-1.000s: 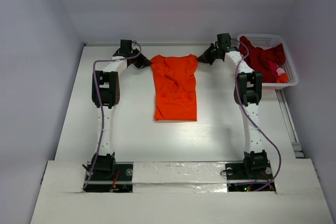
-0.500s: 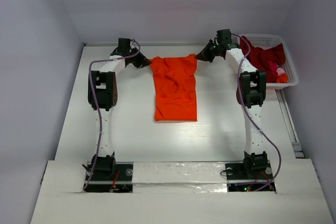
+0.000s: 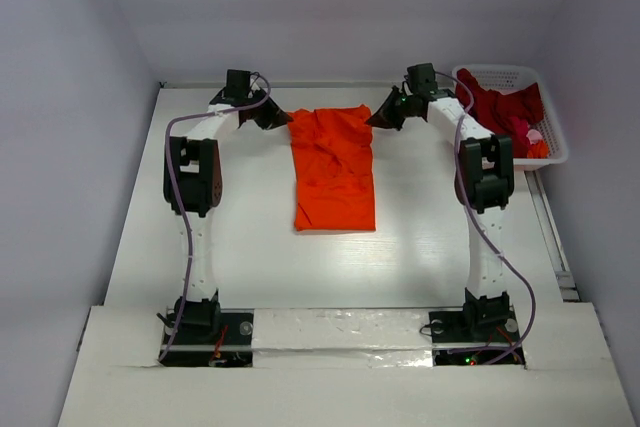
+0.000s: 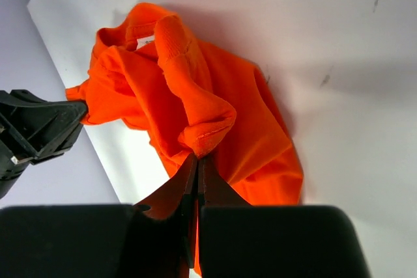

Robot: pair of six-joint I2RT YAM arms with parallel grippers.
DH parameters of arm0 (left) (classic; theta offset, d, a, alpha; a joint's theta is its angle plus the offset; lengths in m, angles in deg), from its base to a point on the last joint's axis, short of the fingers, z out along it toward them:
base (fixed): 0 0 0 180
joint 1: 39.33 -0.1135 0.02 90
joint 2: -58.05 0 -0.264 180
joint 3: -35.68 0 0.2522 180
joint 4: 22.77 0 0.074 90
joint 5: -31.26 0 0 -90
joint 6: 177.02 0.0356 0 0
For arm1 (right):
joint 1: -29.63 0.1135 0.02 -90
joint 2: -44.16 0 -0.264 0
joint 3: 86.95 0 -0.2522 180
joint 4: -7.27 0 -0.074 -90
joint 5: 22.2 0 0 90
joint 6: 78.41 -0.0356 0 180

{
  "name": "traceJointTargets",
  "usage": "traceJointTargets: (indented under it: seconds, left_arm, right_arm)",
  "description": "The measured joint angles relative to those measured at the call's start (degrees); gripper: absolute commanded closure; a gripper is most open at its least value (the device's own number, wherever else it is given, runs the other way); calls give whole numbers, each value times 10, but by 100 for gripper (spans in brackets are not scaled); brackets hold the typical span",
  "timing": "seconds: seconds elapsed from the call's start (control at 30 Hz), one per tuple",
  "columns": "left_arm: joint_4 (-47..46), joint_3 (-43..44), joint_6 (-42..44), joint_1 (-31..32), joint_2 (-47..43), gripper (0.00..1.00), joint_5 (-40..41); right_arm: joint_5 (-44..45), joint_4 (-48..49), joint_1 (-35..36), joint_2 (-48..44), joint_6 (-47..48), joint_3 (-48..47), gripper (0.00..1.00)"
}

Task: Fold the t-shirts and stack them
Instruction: Fold the long partially folded tshirt into a neat square

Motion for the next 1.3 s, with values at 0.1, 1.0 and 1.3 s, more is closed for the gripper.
traceJointTargets:
  seconds: [0.1, 1.0, 1.3]
  left_arm:
    - [15, -4, 9, 1, -9, 100, 0]
    - [91, -56, 59, 6, -123, 100, 8]
    - [99, -100, 63, 13, -184, 100, 11]
  right_arm:
    - [0, 5, 0, -23, 0, 30, 100]
    - [-7, 38, 3, -172, 10, 190, 100]
    - [-7, 38, 7, -234, 17, 231, 100]
